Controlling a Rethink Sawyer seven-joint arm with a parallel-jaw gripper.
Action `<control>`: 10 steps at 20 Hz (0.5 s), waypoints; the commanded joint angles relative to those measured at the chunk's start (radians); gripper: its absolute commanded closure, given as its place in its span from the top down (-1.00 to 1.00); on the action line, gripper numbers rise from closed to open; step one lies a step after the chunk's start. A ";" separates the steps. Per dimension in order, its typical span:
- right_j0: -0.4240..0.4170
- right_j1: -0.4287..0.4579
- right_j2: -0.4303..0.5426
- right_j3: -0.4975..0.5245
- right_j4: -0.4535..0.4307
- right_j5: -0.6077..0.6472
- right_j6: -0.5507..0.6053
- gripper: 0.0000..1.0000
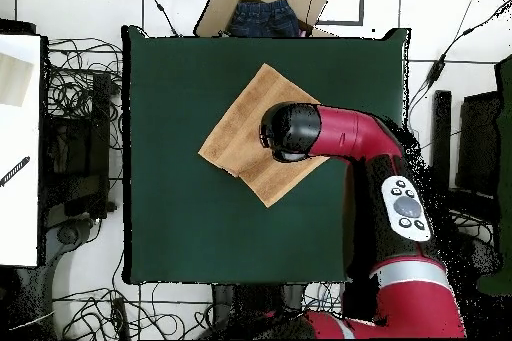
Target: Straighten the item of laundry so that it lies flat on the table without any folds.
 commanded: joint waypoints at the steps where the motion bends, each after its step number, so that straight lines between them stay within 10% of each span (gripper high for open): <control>1: -0.071 0.070 0.142 0.060 -0.080 -0.001 -0.194 1.00; 10: -0.113 0.030 0.175 0.114 -0.128 0.011 -0.174 1.00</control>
